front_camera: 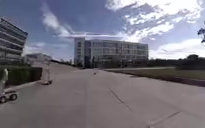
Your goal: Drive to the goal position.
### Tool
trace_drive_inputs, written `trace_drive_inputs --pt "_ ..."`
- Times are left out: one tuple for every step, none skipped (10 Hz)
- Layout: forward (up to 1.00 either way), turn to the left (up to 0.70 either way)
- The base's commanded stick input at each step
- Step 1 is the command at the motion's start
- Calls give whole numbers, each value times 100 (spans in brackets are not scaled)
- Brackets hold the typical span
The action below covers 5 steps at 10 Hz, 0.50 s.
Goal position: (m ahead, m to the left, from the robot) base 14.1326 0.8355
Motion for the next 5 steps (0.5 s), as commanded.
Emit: trace_drive_inputs --pt "70 0" --pt "70 0" --pt "70 0" --pt "70 0" --pt "70 0"
